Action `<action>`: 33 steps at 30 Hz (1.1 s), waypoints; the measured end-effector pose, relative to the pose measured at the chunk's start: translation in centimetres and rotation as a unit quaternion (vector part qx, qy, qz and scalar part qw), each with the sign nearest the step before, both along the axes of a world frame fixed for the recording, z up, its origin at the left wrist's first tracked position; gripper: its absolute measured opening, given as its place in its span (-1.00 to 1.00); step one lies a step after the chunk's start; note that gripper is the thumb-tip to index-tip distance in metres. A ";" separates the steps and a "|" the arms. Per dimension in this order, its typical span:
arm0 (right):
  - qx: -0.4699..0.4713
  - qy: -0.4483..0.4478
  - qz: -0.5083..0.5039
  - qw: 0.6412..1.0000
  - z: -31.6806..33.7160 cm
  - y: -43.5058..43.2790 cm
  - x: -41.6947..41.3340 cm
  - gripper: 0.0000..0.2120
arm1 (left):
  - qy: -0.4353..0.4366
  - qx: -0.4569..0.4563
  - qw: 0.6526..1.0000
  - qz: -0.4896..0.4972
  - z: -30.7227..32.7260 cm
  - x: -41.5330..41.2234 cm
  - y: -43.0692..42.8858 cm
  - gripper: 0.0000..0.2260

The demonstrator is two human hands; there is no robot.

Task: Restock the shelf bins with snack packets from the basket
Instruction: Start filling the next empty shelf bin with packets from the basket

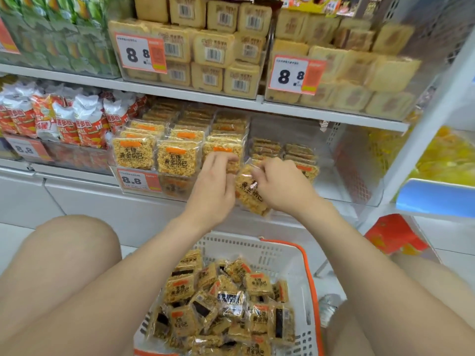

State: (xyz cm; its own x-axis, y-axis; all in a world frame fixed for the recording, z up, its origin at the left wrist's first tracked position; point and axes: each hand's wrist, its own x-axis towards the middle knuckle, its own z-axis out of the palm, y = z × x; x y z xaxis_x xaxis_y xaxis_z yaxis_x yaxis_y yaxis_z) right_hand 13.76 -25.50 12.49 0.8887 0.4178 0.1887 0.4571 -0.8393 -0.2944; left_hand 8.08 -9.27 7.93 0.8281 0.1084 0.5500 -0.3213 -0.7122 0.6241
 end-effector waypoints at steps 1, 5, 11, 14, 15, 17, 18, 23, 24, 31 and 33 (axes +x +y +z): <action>-0.005 -0.005 -0.023 1.000 0.7 -0.7 0.6 -0.71 | -0.013 0.024 1.000 0.001 0.6 0.3 -0.6 -0.65; -0.031 -0.026 -0.147 0.988 3.2 -3.4 2.5 -0.81 | -0.034 0.124 0.991 -0.025 2.1 2.1 -3.1 -0.62; -0.073 0.063 -0.211 0.973 3.8 -6.4 7.0 -0.80 | 0.069 0.208 0.974 -0.057 3.6 6.1 -5.9 -0.61; -0.121 0.082 -0.193 0.970 3.2 -7.5 9.7 -0.89 | 0.168 0.266 0.946 -0.074 4.1 8.2 -6.3 -0.64; -0.138 0.091 -0.185 0.969 2.9 -7.7 10.5 -0.91 | 0.197 0.279 0.936 -0.081 4.2 8.9 -6.3 -0.68; -0.161 0.107 -0.169 0.966 1.9 -8.0 11.9 -0.89 | 0.243 0.292 0.920 -0.098 4.0 10.1 -6.5 -0.76; -0.163 0.112 -0.164 0.966 1.2 -8.1 12.6 -0.88 | 0.254 0.296 0.915 -0.102 3.6 10.5 -6.7 -0.80; -0.141 0.135 -0.150 0.969 -2.8 -8.4 14.4 -0.75 | 0.304 0.338 0.885 -0.098 0.8 12.2 -7.8 -0.53; -0.147 0.137 -0.146 0.969 -3.1 -8.2 14.4 -0.71 | 0.318 0.357 0.874 -0.092 0.5 12.6 -8.0 -0.42; -0.074 0.115 -0.217 0.967 -3.7 -8.2 14.1 -0.24 | 0.375 0.355 0.851 -0.091 -0.3 13.7 -8.3 -0.21; -0.046 0.134 -0.256 0.956 -3.8 -8.8 14.3 -0.01 | 0.369 0.353 0.855 -0.091 -0.5 13.7 -8.2 -0.21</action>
State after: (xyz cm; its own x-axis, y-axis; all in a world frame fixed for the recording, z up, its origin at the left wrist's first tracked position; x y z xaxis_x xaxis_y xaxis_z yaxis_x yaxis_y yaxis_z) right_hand 28.02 -34.27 8.72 0.9925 -0.0815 -0.0908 -0.1025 -0.9607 -0.2580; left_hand 21.82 -17.47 7.42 0.9456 -0.2033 -0.2540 -0.1718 -0.9750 0.1409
